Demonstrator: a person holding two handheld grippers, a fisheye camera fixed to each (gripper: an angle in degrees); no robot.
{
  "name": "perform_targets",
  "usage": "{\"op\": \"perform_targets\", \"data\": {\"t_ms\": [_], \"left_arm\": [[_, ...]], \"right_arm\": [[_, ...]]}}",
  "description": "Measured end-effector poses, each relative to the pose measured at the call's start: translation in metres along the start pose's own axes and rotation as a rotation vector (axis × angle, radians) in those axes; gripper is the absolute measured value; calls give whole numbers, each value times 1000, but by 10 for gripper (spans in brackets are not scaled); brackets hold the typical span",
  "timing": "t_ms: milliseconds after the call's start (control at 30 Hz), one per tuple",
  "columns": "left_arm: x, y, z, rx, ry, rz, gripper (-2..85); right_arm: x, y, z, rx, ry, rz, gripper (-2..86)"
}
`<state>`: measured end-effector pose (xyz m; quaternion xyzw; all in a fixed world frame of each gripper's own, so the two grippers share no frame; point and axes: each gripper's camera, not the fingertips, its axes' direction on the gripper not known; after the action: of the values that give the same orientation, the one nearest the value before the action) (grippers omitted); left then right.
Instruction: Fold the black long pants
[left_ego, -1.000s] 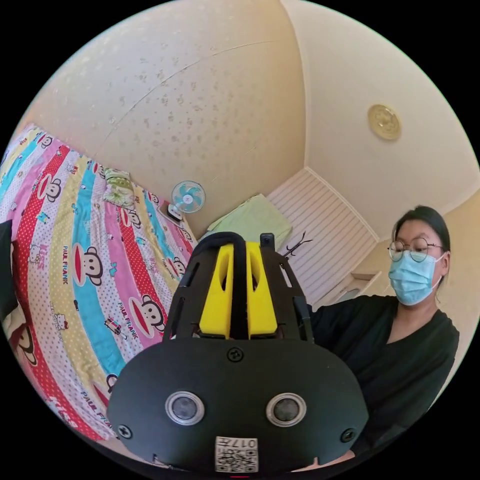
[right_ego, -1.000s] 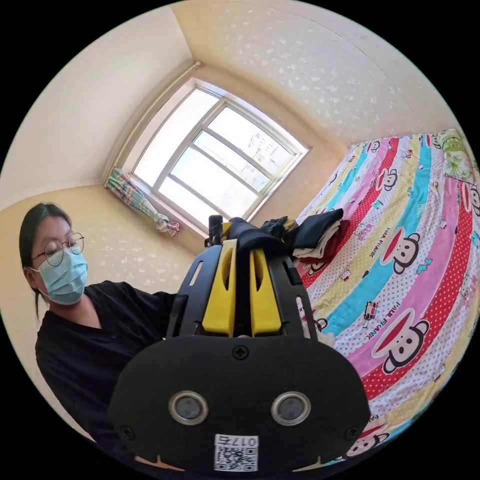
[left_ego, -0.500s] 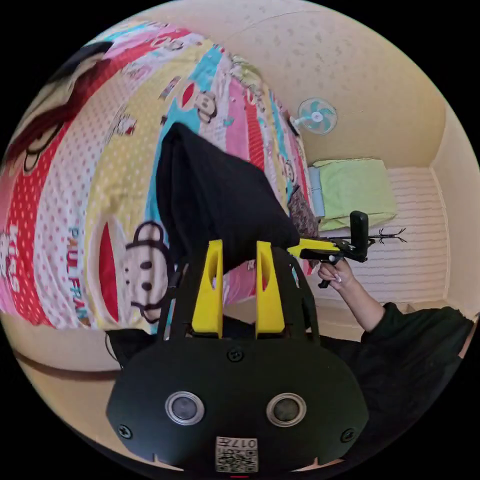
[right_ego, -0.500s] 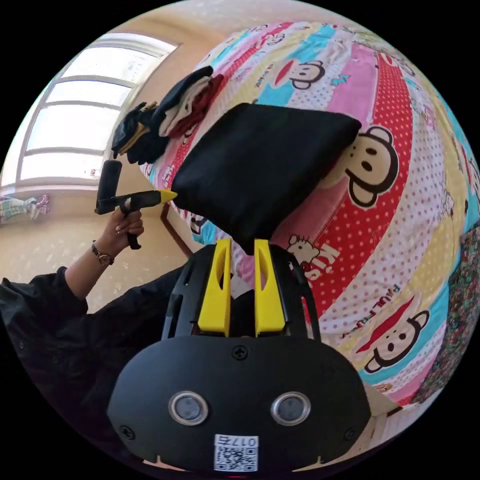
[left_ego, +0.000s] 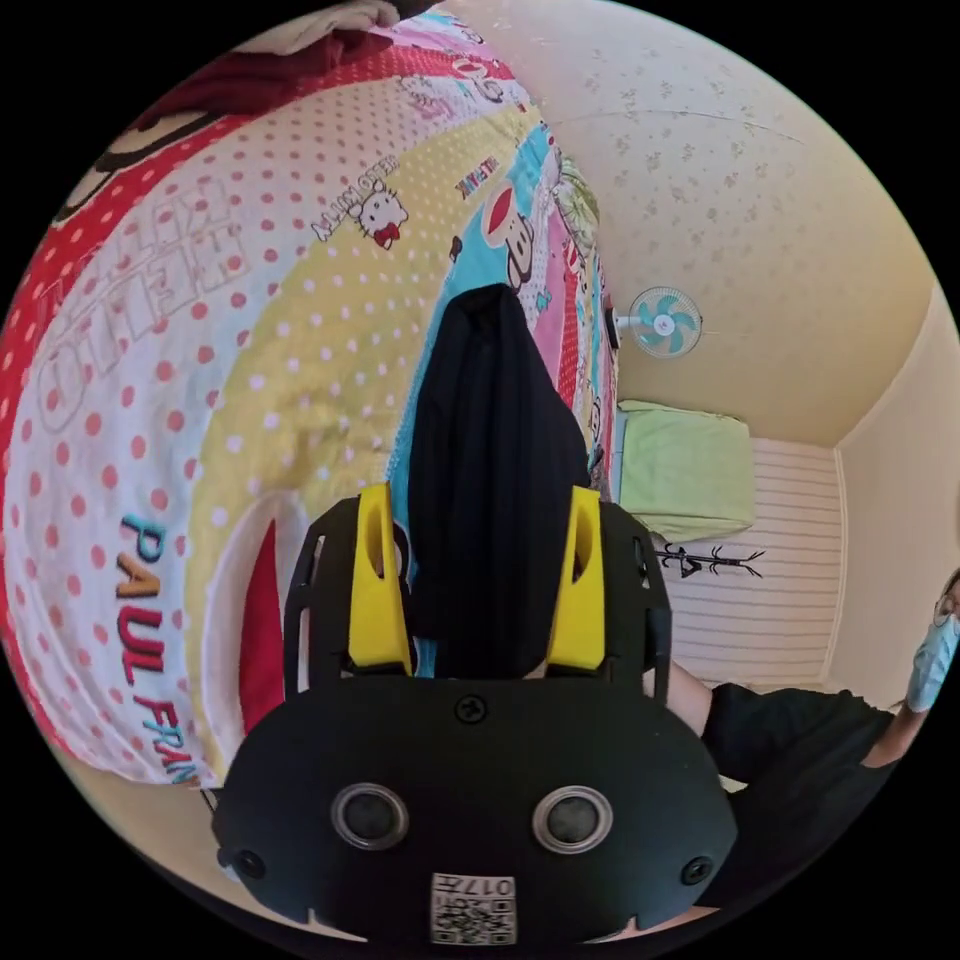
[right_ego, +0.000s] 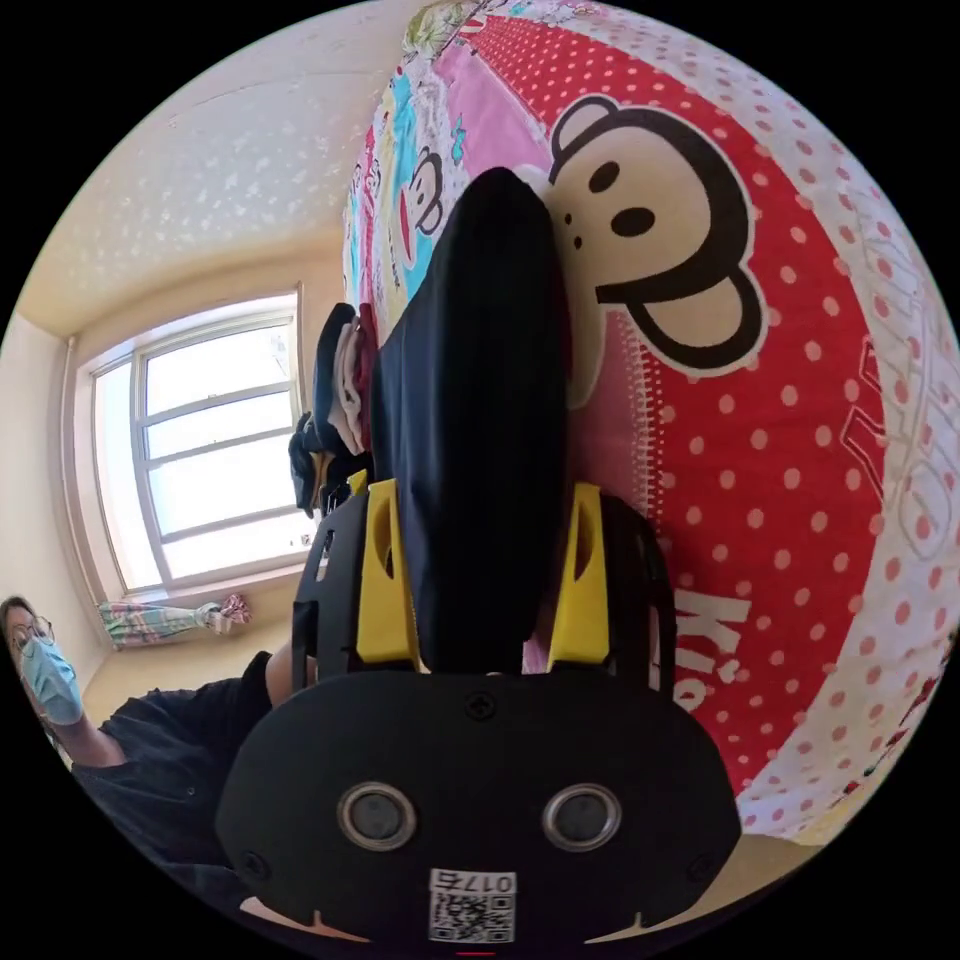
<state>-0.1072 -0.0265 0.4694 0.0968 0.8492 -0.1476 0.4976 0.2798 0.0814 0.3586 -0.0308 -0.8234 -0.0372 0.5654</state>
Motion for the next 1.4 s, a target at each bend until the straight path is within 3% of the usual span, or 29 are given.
{"op": "perform_targets", "data": {"t_ms": [100,200,300,433,567,767,833,933,1033,1133,1200,1300,1400], "left_arm": [[12,2,12,37,-159,12,171],[26,20,15,16,-170,-68,145],[46,44,12,-142,-181,-70,120],[90,95,9,-337,-59,-100,111],[175,110,27,-429,-33,14,112],[357,67,116,-604,-8,392,118],[420,40,171,-658,-3,502,126],[447,4,244,-831,-101,521,126],[397,-23,251,-946,-258,342,40],[308,-43,180,-885,-445,205,4],[236,-45,110,-820,-578,49,-1],[110,-2,-45,-681,-699,-390,-4],[36,104,-199,-449,-639,-864,-5]], "right_arm": [[-22,0,15,40,69,-11,196],[-31,11,20,-116,81,-27,165],[-36,38,-3,-238,44,-52,132],[-55,84,-67,-236,-8,-98,121],[-83,126,-178,-104,-15,-146,117],[-100,152,-359,228,87,-223,123],[-78,145,-406,332,108,-158,133],[-8,147,-461,480,303,120,142],[83,177,-463,380,596,451,108],[190,237,-389,7,762,781,43],[251,301,-286,-341,744,957,18],[274,364,-141,-670,644,1082,8],[251,368,-26,-755,528,1067,5]]}}
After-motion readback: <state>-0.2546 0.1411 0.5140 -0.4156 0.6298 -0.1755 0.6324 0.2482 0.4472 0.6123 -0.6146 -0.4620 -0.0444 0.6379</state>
